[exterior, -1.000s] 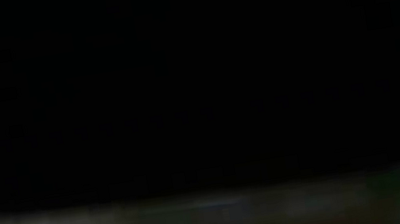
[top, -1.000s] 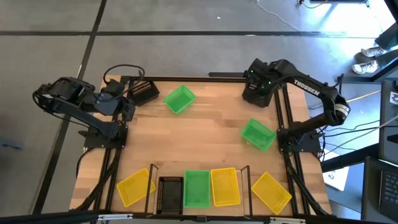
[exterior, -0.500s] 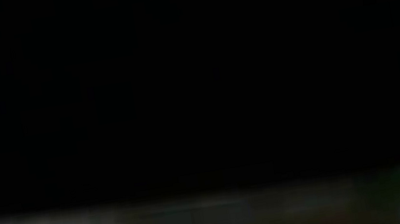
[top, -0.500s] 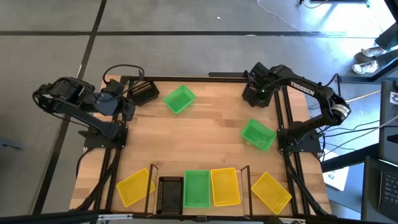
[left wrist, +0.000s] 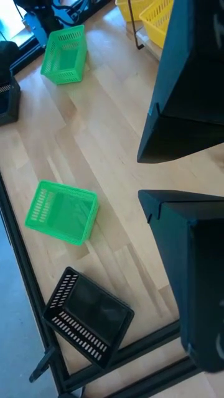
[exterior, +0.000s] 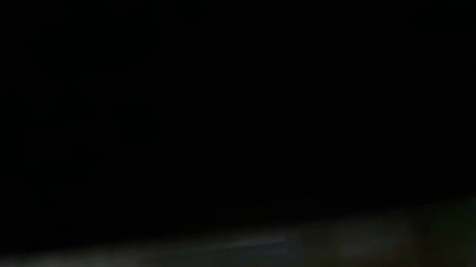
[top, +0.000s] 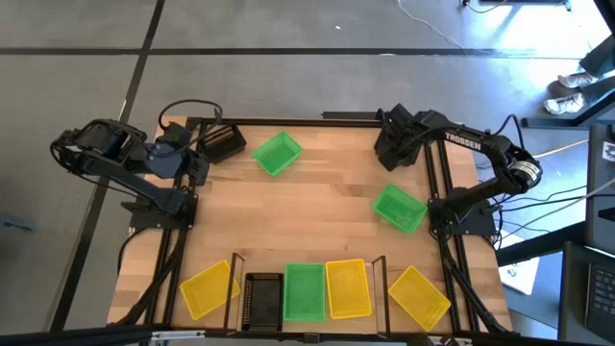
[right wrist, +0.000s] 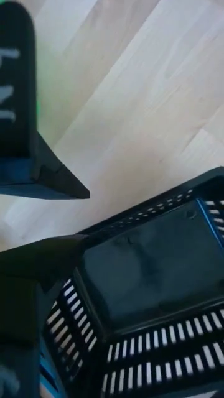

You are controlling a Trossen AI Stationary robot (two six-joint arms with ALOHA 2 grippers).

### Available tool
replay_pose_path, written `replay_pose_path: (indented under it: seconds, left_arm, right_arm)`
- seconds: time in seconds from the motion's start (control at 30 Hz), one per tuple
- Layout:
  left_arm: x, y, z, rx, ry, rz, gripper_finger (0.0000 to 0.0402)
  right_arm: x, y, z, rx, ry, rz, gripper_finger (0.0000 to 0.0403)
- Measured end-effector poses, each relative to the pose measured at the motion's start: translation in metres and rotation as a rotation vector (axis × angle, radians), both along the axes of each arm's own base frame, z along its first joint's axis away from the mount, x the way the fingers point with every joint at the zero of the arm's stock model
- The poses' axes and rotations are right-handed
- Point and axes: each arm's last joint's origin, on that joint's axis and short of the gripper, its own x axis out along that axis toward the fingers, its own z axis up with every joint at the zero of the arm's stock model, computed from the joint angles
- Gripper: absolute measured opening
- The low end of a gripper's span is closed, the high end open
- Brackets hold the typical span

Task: Stack baskets on shelf by color
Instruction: Stack the top right black basket on top of the black basket on the shelf

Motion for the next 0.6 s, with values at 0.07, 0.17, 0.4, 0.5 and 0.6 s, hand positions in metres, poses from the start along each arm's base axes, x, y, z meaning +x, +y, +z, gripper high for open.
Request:
replay_pose_path:
  seconds: [0.07, 0.17, 0.4, 0.5, 0.6]
  left_arm:
    - [0.000, 0.000, 0.000, 0.000, 0.000, 0.000, 0.0071]
    - [0.000, 0.000, 0.000, 0.000, 0.000, 0.000, 0.0071]
    - [0.000, 0.000, 0.000, 0.001, 0.000, 0.000, 0.0071]
    - [0.000, 0.000, 0.000, 0.001, 0.000, 0.000, 0.0071]
    - [0.000, 0.000, 0.000, 0.001, 0.000, 0.000, 0.0071]
  right_arm:
    - [-0.001, 0.001, -0.003, 0.006, 0.007, 0.004, 0.0100]
    - [-0.001, 0.001, -0.004, 0.002, 0.004, 0.004, 0.0100]
    - [-0.002, -0.003, -0.006, -0.003, 0.009, -0.013, 0.0100]
    - [-0.002, -0.006, -0.013, 0.019, 0.030, -0.017, 0.0100]
    - [0.001, -0.009, -0.022, 0.049, 0.058, -0.016, 0.0100]
